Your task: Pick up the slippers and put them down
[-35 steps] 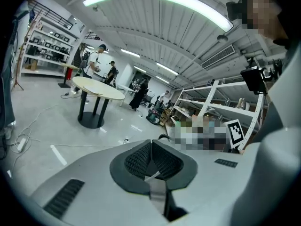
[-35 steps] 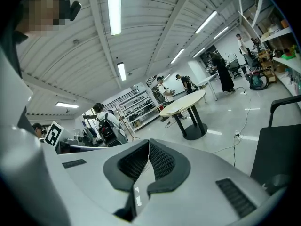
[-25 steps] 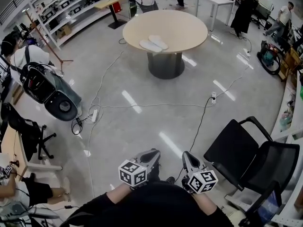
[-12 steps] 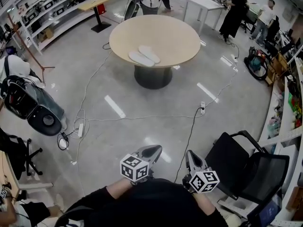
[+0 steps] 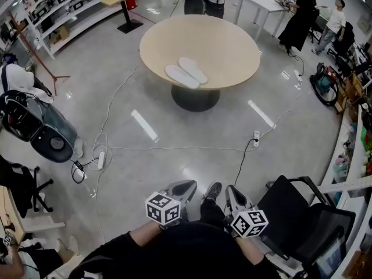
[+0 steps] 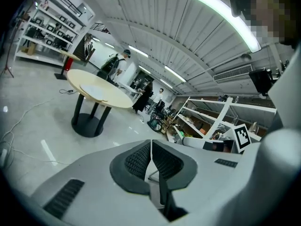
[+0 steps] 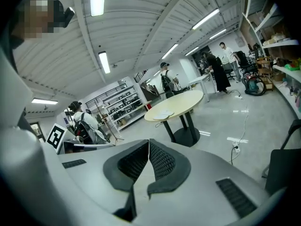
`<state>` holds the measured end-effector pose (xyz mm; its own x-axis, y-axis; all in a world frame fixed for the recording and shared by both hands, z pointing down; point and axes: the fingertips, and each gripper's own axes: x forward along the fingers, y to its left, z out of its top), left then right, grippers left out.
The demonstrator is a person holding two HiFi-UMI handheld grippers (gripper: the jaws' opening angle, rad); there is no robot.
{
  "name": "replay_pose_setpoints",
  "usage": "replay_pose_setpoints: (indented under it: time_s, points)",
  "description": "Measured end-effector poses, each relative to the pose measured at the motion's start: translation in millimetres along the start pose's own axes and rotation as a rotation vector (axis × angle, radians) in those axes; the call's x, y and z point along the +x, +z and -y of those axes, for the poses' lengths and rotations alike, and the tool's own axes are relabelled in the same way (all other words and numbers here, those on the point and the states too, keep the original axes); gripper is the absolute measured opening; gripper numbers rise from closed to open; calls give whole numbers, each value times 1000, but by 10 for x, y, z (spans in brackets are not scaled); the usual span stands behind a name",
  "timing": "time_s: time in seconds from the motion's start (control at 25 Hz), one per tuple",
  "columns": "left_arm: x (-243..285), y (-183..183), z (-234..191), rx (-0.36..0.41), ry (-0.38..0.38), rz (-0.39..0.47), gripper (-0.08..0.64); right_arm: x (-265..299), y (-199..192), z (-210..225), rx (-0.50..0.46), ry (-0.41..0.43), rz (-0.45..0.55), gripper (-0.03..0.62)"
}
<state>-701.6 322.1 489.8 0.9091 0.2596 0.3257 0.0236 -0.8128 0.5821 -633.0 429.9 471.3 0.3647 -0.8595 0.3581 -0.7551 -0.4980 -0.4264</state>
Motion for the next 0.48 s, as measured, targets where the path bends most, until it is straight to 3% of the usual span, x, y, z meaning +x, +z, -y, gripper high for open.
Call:
replay_pose_setpoints:
  time_s: [0.28, 0.48]
  points:
    - [589, 658, -490, -9, 150, 64, 25, 933, 620, 509, 20, 121, -16, 15]
    - [1163, 1167, -525, 11, 195, 100, 25, 1415, 1189, 861, -22, 209, -28, 15]
